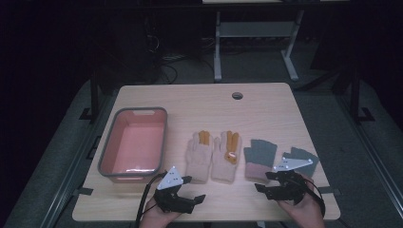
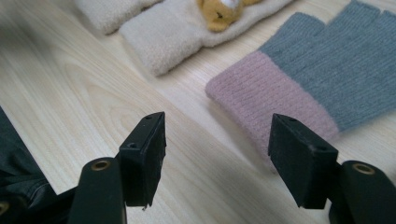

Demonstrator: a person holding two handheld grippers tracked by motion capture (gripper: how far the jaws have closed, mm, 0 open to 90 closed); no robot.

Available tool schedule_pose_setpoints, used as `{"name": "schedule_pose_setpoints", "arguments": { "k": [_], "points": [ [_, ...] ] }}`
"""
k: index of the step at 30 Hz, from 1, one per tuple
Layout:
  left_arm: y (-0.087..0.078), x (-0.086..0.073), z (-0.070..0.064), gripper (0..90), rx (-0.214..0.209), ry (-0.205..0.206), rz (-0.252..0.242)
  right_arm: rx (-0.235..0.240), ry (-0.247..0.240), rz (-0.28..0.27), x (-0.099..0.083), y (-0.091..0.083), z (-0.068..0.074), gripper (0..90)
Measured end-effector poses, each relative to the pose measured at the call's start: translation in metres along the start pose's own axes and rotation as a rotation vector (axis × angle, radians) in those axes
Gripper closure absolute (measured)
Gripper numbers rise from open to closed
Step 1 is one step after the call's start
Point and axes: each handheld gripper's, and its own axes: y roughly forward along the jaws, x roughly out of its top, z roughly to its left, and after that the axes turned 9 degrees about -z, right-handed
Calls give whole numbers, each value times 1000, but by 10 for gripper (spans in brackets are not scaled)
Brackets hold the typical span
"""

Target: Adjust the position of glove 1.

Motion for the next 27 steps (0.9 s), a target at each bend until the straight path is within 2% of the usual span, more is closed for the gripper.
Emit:
{"name": "schedule_pose_setpoints", "arguments": {
  "k": [3,5,9,14,27],
  "points": [
    [0,0,-1,196,2,12,0,1,5,2,0,0,1,364],
    [0,0,-1,196,4,9,-2,0,-14,1,0,0,1,364],
    [-2,0,-2,196,4,8,-8,2,-17,-4,2,1,4,363],
    [-4,1,-6,196,9,32,-7,4,-27,5,7,3,6,361],
    [-7,1,-3,197,28,25,-17,23,-57,49,27,8,7,342]
  ]
}}
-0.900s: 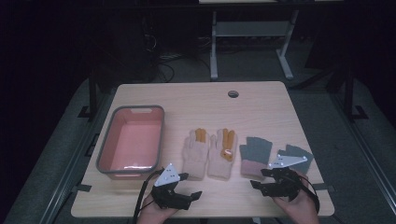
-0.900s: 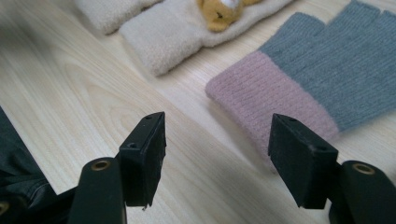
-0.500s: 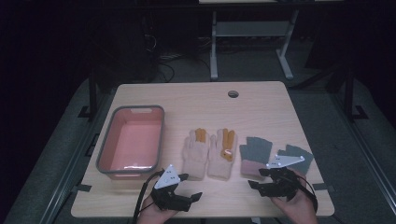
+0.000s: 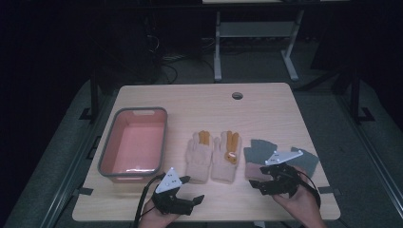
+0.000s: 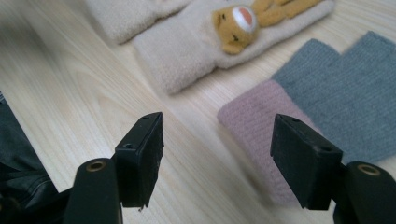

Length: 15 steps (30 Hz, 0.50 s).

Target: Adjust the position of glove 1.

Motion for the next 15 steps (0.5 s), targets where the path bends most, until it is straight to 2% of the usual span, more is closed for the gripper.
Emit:
{"name": "schedule_pose_setpoints", "arguments": {
  "k": [15],
  "points": [
    [-2,2,-1,196,2,4,-11,22,-27,43,32,9,-3,335]
  ]
}}
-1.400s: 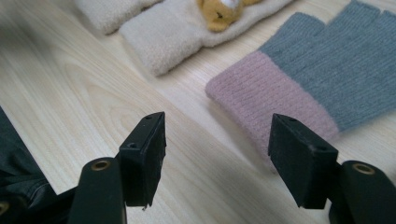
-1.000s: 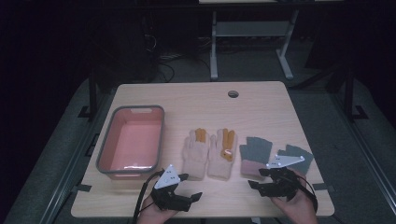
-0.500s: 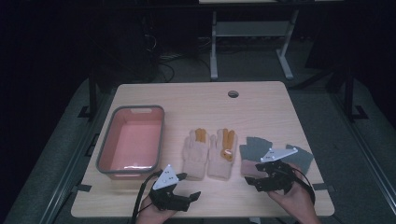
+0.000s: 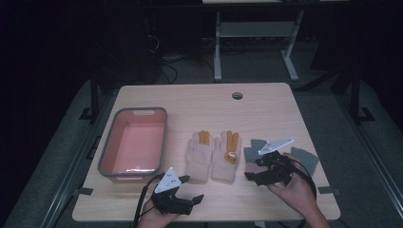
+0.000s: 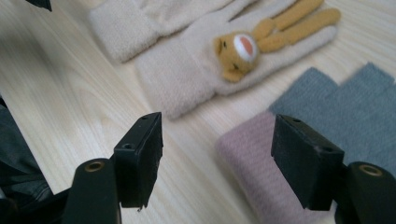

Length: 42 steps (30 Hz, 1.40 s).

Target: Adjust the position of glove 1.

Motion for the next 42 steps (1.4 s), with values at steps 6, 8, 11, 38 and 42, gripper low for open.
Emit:
{"name": "schedule_pose_setpoints", "arguments": {
  "k": [6,8,11,38,42],
  "points": [
    [-1,2,1,197,5,7,-6,4,-35,12,20,6,1,335],
    [-1,2,2,196,6,2,-5,2,-46,20,26,9,1,335],
    [-1,2,2,196,4,5,-6,10,-56,26,34,14,1,335],
    [1,2,-1,197,-5,26,0,31,-94,157,72,68,-2,359],
    [1,2,-2,197,-6,22,-2,32,-86,176,73,77,-4,372]
  ]
}}
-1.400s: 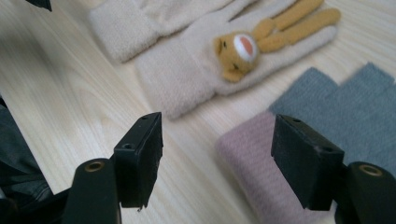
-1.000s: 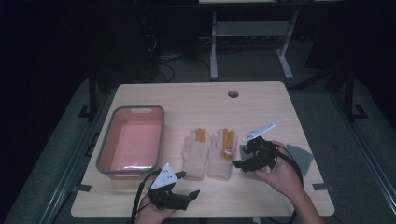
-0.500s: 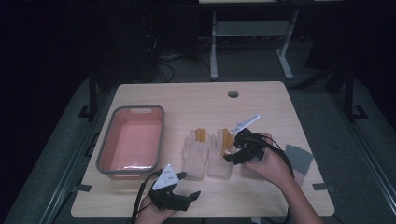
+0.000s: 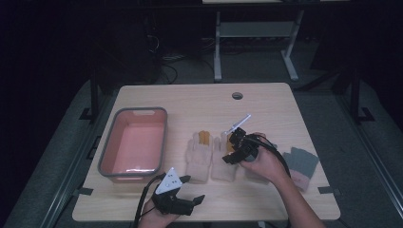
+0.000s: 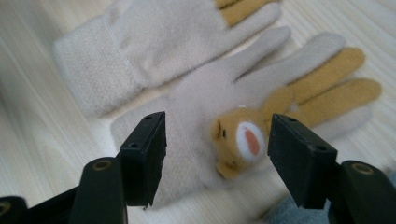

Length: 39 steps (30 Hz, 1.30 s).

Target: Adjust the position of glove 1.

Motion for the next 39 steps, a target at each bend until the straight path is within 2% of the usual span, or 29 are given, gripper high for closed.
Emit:
{"name": "schedule_pose_setpoints", "arguments": {
  "k": [10,14,17,21,25,31,39],
  "points": [
    [-1,0,1,197,1,0,-3,3,22,62,1,21,-7,413],
    [0,0,1,196,1,-1,-2,-13,37,85,-2,28,-10,440],
    [0,1,1,197,0,2,-1,-32,27,111,-3,32,-10,472],
    [0,0,1,197,1,-5,-2,-55,16,115,-2,34,-8,530],
    [-1,1,1,197,2,-1,-4,-71,19,115,-5,39,-8,547],
    [-1,0,1,197,3,-4,0,-66,25,109,-6,37,-9,596],
    [-1,0,0,197,4,-11,-4,-71,7,106,-4,33,-8,644]
  ]
}}
